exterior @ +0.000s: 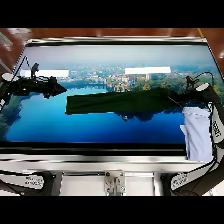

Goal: Fold the shirts.

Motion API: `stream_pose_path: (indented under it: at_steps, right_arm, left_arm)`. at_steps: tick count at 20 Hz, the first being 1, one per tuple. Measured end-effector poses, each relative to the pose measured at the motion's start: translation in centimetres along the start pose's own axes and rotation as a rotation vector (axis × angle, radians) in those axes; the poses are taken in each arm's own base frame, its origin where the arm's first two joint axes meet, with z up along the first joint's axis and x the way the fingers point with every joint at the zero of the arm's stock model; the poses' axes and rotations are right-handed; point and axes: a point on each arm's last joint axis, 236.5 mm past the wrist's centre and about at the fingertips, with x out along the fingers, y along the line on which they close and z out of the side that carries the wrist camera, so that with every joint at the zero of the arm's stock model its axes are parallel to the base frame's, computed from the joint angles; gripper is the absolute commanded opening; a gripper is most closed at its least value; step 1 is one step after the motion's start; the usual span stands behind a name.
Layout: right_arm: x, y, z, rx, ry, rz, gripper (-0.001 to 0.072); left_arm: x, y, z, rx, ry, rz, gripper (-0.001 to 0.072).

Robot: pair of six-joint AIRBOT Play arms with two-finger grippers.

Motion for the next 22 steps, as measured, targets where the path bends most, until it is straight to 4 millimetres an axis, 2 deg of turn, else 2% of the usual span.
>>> stream_pose_path:
  at_steps: [1, 3, 4, 6, 9, 11, 14, 17, 19, 22]
  right_arm:
    - [0.4, 0.3, -0.1, -0.003, 0.003, 0.003, 0.0575]
    - [1.2, 0.6, -0.4, 0.016, 0.012, 0.015, 0.0160]
    - [1.5, 0.9, -0.8, 0.025, 0.029, 0.025, 0.0058]
    - [1.0, 2.0, -0.6, 0.031, 0.021, 0.052, 0.0057]
    - [-1.7, 4.1, 0.8, 0.000, -0.041, 0.082, 0.0057]
    - [-4.8, 6.3, 1.4, -0.042, -0.083, 0.107, 0.0057]
    - [-10.1, 9.8, 1.1, -0.117, -0.129, 0.142, 0.0056]
    - [-16.1, 13.4, -0.3, -0.184, -0.176, 0.176, 0.0057]
    - [-19.8, 15.5, -1.6, -0.209, -0.213, 0.193, 0.0056]
    - [-24.0, 17.8, -3.6, -0.227, -0.255, 0.213, 0.0056]
  left_arm:
    - [0.3, -0.8, -0.2, 0.009, 0.005, -0.013, 0.0032]
    - [1.0, -2.4, -1.1, 0.031, 0.027, -0.035, 0.0032]
    - [1.5, -3.2, -1.6, 0.043, 0.040, -0.046, 0.0032]
    - [2.5, -4.6, -2.6, 0.068, 0.064, -0.058, 0.0032]
    - [4.5, -6.8, -4.0, 0.113, 0.083, -0.072, 0.0033]
    - [6.5, -8.5, -4.8, 0.148, 0.074, -0.076, 0.0032]
    - [10.4, -11.2, -6.7, 0.190, 0.068, -0.090, 0.0032]
    - [14.8, -13.0, -10.3, 0.223, 0.108, -0.097, 0.0032]
    - [17.3, -13.5, -12.8, 0.238, 0.147, -0.095, 0.0032]
    - [20.9, -14.8, -16.2, 0.250, 0.195, -0.109, 0.0032]
